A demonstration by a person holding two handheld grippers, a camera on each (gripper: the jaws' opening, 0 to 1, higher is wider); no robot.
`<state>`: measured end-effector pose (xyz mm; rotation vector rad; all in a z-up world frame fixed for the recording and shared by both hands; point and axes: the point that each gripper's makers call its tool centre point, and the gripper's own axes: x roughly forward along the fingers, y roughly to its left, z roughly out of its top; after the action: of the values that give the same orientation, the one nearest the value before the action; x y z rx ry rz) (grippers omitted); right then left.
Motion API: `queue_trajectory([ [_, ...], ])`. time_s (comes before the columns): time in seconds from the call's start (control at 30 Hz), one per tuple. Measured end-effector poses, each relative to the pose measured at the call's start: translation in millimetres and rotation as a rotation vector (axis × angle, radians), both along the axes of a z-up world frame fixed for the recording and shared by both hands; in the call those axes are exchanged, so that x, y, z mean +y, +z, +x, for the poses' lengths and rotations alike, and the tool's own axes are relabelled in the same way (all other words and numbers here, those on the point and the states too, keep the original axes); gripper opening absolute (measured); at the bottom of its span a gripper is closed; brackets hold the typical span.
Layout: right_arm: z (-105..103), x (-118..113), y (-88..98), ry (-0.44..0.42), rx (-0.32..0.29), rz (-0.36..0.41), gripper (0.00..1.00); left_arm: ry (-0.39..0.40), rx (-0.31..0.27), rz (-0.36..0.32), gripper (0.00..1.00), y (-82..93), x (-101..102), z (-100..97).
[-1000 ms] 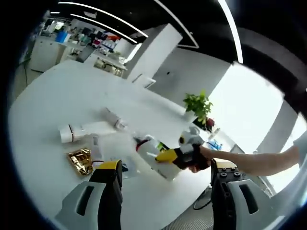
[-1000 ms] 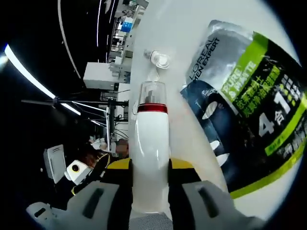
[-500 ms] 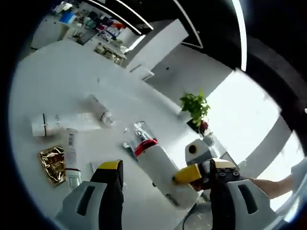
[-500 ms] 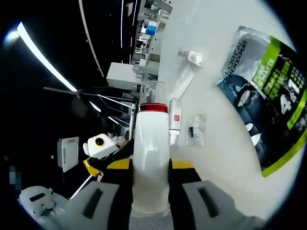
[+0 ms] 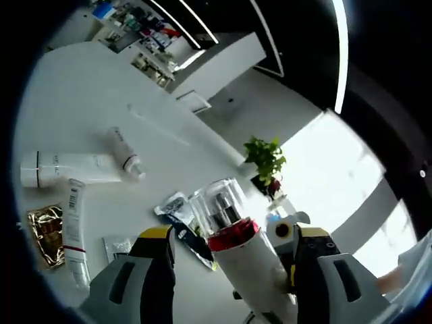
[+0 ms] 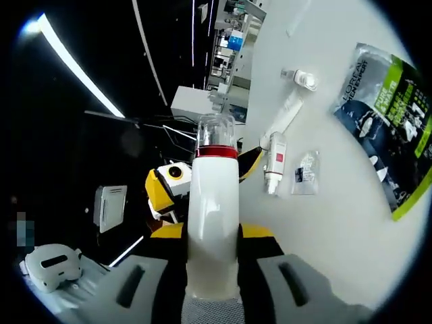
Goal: Arrange the skincare products in the storage area until every visible bottle or jar stands upright without overlapping.
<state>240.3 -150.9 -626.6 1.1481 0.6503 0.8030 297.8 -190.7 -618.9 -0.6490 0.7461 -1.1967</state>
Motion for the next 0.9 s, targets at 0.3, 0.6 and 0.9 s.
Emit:
queue_trajectory([
  [0.3,2.1,-1.6,8.7,-0.008,-0.053,-0.001,0.27,-0.001,0.013,-0.119,0.37,20.9,-5.6,2.8],
  [0.6,2.7,1.9,6.9,0.0,-0.116,-0.058,0.27,0.027,0.137,-0.246,0.28,30.4,-3.6,5.0],
  [0.9,1.6,3.8,4.4,0.049,-0.202,-0.16,0.27,-0.017,0.087,-0.272,0.25,39.9,-3.4,-1.6],
])
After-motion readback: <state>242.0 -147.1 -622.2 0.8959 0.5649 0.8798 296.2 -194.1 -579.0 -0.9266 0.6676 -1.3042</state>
